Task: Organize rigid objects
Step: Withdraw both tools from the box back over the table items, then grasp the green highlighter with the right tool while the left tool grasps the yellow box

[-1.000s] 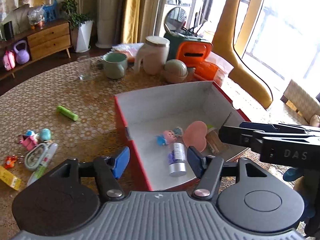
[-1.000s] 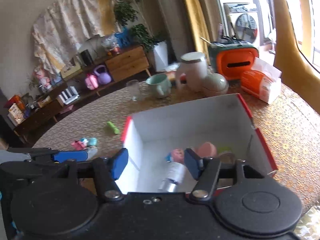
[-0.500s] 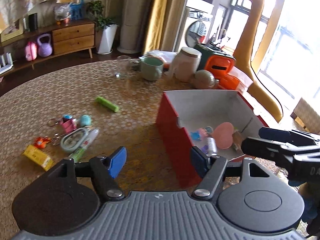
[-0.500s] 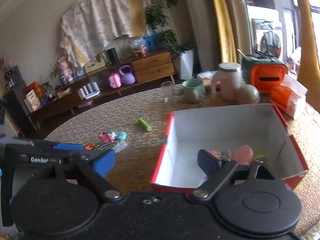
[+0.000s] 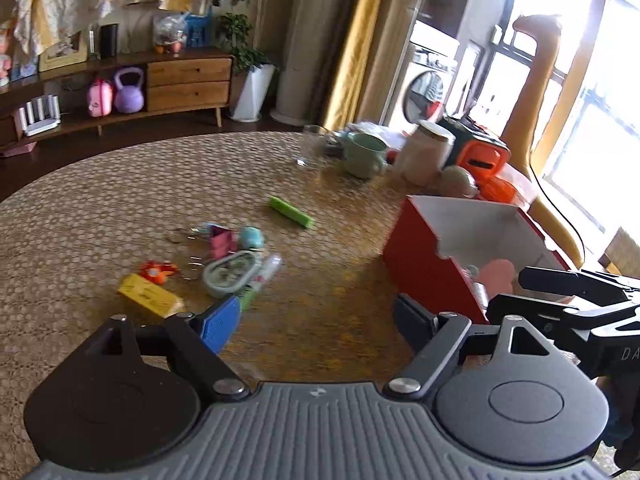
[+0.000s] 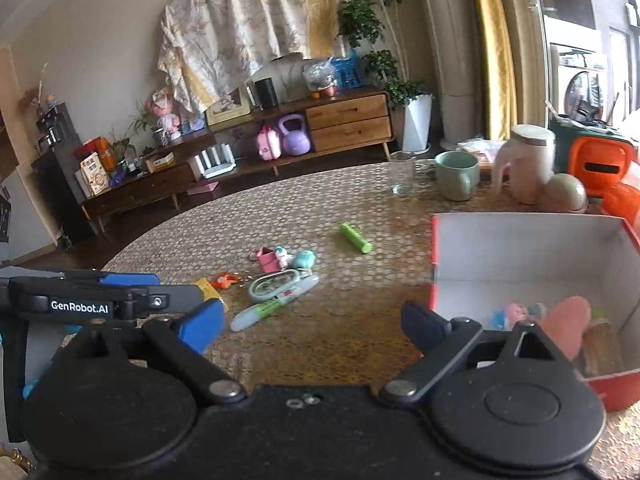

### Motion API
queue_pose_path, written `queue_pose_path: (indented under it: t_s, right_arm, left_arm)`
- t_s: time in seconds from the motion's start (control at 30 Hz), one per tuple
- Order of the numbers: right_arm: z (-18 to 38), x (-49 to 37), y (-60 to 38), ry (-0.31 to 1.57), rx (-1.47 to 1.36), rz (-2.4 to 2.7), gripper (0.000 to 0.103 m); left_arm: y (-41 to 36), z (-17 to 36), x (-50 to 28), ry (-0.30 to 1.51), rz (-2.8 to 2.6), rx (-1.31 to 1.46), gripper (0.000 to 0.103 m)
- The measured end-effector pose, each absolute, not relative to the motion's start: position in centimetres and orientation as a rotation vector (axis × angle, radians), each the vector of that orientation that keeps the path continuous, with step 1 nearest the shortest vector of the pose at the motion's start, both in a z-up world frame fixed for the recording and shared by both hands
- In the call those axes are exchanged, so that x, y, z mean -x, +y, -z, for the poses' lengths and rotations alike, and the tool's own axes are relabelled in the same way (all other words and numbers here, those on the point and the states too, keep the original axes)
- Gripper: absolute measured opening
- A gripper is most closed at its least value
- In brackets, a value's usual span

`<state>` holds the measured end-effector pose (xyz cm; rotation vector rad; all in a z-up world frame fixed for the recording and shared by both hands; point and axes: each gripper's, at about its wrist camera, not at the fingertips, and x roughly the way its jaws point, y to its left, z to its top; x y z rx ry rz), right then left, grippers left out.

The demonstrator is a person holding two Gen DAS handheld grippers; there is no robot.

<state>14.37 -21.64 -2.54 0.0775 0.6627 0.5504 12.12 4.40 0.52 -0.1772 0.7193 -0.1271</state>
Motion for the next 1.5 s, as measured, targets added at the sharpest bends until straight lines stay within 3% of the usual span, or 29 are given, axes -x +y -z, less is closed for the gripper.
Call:
queue_pose_path:
  t_s: [0.67,1.5]
  right_arm:
    - [5.1,-23.3,-13.3,0.738,0.068,-0.520,0.091]
    - [12.3,-37.0,-8.0,0.895,0.146,-0.439,0.072]
  left_arm:
    - [15.4,6.8,-15.0,0.734,-0.082,0.266,0.089]
    - [16.9,12.8,-20.5,0.757,-0.016,0.170,0.089]
